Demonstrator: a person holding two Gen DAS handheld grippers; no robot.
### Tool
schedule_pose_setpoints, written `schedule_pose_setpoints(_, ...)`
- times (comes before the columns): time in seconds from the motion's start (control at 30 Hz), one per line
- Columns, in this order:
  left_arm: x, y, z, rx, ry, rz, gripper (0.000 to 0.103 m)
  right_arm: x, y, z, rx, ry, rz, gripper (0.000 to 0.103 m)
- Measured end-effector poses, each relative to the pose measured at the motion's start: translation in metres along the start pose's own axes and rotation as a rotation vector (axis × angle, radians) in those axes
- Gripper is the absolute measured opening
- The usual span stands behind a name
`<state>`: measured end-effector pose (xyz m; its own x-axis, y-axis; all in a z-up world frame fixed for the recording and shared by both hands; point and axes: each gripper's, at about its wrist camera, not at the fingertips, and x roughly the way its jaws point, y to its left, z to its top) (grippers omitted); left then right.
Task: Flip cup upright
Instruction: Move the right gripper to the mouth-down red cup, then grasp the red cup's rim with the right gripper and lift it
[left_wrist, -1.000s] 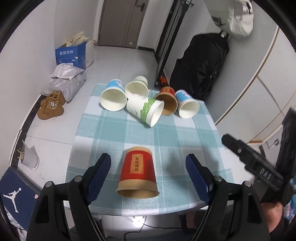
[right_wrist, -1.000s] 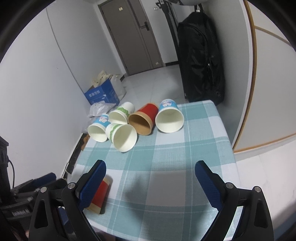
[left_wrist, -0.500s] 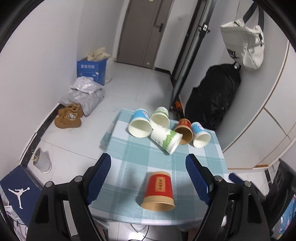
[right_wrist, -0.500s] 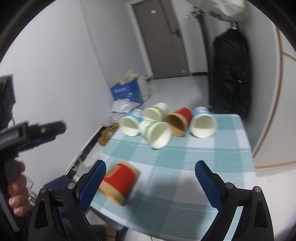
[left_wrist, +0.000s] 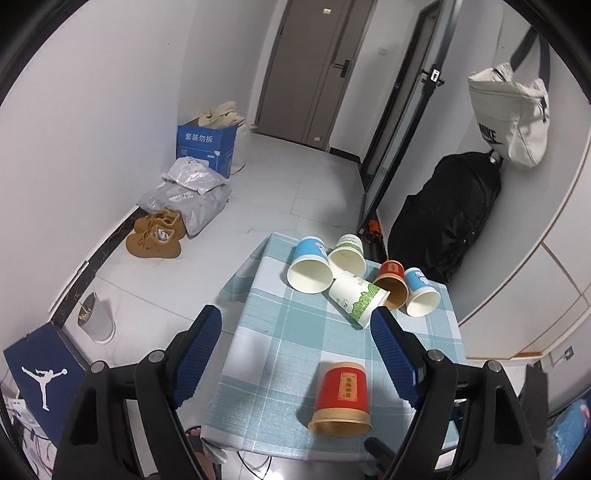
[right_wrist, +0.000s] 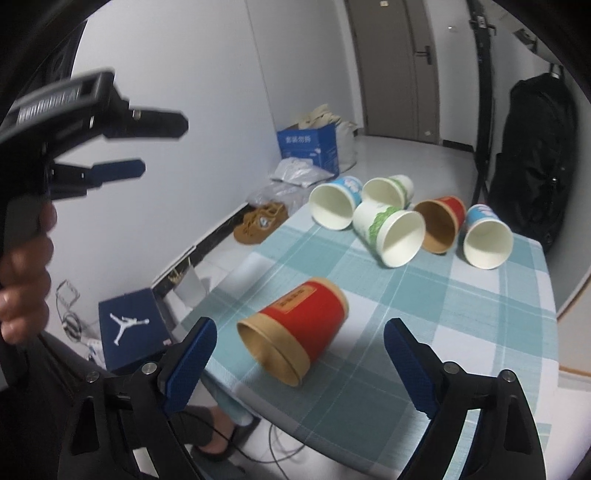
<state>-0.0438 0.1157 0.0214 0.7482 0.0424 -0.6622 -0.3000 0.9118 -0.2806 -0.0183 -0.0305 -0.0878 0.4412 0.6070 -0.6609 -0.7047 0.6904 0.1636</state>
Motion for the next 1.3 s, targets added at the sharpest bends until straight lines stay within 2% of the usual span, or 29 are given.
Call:
schedule_pose_setpoints(0.1, 0.001, -0.001, 0.001, 0.014, 0.007, 0.015, 0.079, 0.008, 0.006, -0.002, -0.018, 0.035, 0.016, 0.079)
schedule_pose_setpoints(0.4, 0.003, 0.002, 0.001, 0.018, 0.024, 0.009, 0.079, 0.035, 0.022, -0.007, -0.103, 0.099, -0.033, 0.069)
schedule_pose_setpoints(0.47, 0.003, 0.003, 0.002, 0.014, 0.024, 0.013, 0.079, 0.041, 0.019, -0.008, -0.085, 0.116, -0.017, 0.06)
schedule_pose_setpoints(0.73, 0.01, 0.004, 0.0, 0.017, 0.043, 0.035, 0.079, 0.049, 0.009, -0.009, -0.052, 0.135, -0.043, 0.037)
schedule_pose_setpoints(0.8, 0.012, 0.003, -0.001, 0.02, 0.052, 0.034, 0.079, 0.052, 0.007, -0.009, -0.05, 0.142, -0.065, 0.028)
schedule_pose_setpoints(0.87, 0.013, 0.002, -0.001, 0.023, 0.056, 0.033, 0.079, 0.055, 0.0, -0.01, -0.024, 0.154, -0.077, 0.013)
schedule_pose_setpoints(0.93, 0.014, 0.002, -0.001, 0.026, 0.059, 0.033, 0.079, 0.054, -0.007, -0.01, 0.007, 0.158, -0.086, 0.007)
schedule_pose_setpoints(1.3, 0.019, 0.0, -0.003, 0.03, 0.082, 0.024, 0.079, 0.043, -0.018, -0.005, 0.077, 0.12, -0.095, 0.004)
